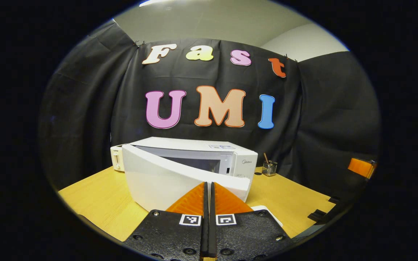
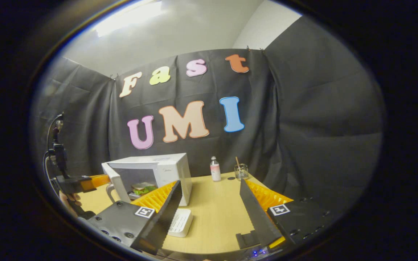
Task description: Open the microwave oven with the left hand, put the food in, and close the microwave oven.
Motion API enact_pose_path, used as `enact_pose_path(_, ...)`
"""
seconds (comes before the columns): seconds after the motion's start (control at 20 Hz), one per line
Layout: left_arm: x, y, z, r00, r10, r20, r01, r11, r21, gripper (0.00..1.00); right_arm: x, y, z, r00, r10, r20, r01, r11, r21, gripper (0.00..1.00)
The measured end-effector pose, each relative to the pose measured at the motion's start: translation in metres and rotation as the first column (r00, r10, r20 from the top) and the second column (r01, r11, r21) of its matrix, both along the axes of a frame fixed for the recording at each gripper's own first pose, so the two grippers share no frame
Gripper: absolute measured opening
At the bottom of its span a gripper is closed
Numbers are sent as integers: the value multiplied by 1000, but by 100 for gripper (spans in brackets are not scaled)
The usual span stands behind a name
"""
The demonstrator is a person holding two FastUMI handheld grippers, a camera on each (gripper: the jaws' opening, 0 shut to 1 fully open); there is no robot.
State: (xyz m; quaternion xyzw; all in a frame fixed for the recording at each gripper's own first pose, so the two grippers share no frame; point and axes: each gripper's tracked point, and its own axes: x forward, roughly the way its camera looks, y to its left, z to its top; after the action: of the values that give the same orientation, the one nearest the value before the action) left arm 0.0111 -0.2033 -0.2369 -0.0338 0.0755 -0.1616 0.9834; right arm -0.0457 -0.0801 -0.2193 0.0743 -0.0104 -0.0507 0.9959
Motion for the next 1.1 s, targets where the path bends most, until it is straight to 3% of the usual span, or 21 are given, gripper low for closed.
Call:
enact_pose_path(0.65,90,-39,-17,1000,28,-1,-28,998,54,1,4,12,0,998,56,9,-56,998,26,92)
enact_pose_path(1.1,121,-54,-28,999,41,-16,-39,995,89,1,1,33,11,992,123,36,-124,992,20,92)
